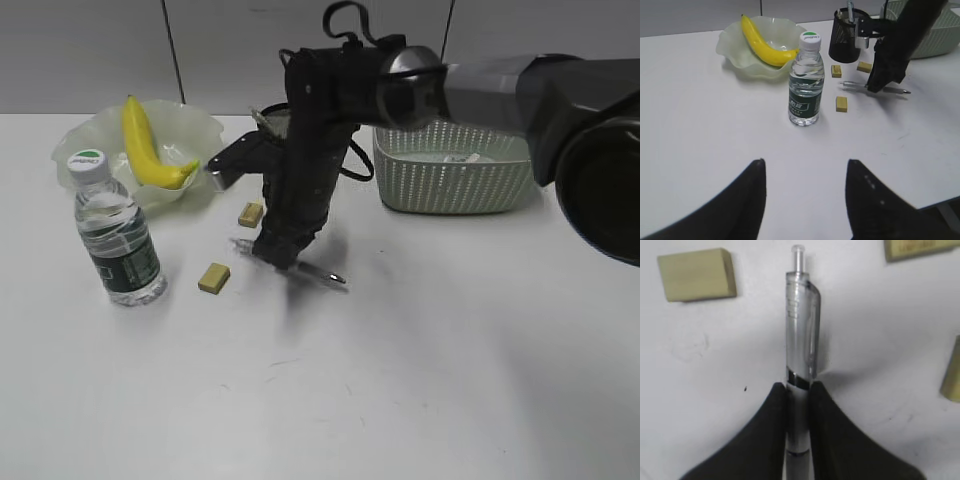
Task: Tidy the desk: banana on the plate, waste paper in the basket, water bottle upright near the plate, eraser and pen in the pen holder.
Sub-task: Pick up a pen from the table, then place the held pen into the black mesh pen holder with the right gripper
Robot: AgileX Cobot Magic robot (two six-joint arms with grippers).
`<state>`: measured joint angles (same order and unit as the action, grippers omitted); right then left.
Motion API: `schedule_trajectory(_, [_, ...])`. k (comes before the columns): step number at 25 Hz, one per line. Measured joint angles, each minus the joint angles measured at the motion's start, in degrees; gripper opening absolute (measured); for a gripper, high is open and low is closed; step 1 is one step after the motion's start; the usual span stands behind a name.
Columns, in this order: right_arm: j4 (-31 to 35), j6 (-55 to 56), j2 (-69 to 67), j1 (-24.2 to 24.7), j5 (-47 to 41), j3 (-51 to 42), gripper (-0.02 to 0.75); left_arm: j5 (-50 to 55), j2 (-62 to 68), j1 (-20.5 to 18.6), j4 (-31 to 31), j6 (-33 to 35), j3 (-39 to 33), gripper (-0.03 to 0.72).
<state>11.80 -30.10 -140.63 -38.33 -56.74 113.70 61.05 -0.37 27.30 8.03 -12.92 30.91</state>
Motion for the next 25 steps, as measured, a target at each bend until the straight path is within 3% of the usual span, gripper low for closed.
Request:
schedule_trajectory(9, [2.27,0.05,13.26,0.47,2.75,2.29,0.108,0.00,0.00,0.00,0.00,0.00,0.00,0.384])
schedule_trajectory(18, [16.63,-2.89,19.33,6.17,15.38,0.65,0.108,0.00,0.00,0.00,0.00,0.00,0.00,0.384])
schedule_trajectory(25, [22.64,-7.86,19.33,6.81,35.87,-10.05,0.108,0.00,0.00,0.00,0.05,0.00,0.00,0.384])
